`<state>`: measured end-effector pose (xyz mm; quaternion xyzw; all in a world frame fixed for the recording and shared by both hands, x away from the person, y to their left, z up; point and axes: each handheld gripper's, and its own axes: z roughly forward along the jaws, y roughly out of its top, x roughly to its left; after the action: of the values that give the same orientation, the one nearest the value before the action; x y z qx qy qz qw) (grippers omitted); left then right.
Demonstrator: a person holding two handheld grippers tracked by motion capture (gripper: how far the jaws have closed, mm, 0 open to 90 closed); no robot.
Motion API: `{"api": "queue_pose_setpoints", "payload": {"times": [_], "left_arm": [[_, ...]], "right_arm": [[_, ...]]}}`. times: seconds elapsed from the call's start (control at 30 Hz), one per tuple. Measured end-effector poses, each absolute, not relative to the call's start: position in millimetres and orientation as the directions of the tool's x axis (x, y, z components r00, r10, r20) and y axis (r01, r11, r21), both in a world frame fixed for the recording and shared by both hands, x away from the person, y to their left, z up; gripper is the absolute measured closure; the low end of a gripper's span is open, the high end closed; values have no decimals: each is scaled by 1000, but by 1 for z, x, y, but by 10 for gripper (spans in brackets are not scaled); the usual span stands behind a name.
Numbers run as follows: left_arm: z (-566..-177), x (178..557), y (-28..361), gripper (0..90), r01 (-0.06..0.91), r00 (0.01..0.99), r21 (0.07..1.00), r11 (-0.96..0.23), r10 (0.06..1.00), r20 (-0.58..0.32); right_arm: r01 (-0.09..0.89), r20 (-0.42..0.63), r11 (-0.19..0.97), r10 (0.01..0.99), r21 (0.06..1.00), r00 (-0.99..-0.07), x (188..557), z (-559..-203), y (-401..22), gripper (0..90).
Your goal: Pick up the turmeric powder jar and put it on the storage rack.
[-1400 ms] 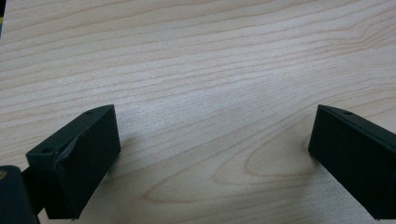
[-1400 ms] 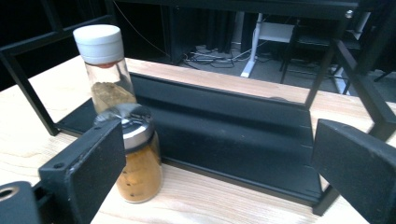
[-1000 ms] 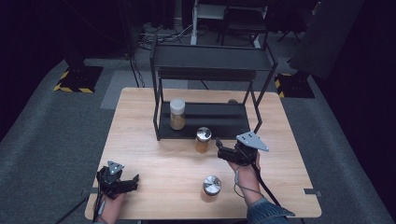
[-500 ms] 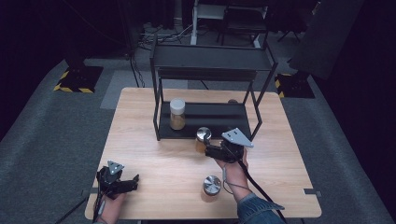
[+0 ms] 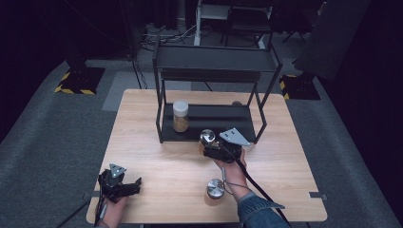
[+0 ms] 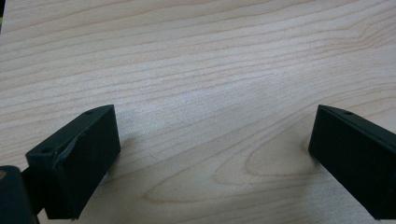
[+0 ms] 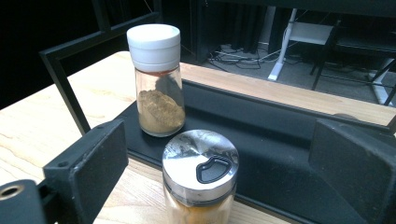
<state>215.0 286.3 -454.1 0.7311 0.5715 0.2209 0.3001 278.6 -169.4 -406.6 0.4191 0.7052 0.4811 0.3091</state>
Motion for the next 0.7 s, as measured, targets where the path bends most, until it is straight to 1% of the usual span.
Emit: {"api": "queue_pose_setpoints", "payload": {"times": [0.3, 0.7], "left_arm": [[-454, 215, 286, 18, 703, 249, 691, -167, 968, -20], [-454, 215, 286, 17, 703, 250, 691, -167, 968, -20]], "right_arm": [[316, -27, 204, 874, 927, -485, 290, -414, -169, 45], [312, -74, 244, 880, 918, -470, 289, -428, -153, 66]]}}
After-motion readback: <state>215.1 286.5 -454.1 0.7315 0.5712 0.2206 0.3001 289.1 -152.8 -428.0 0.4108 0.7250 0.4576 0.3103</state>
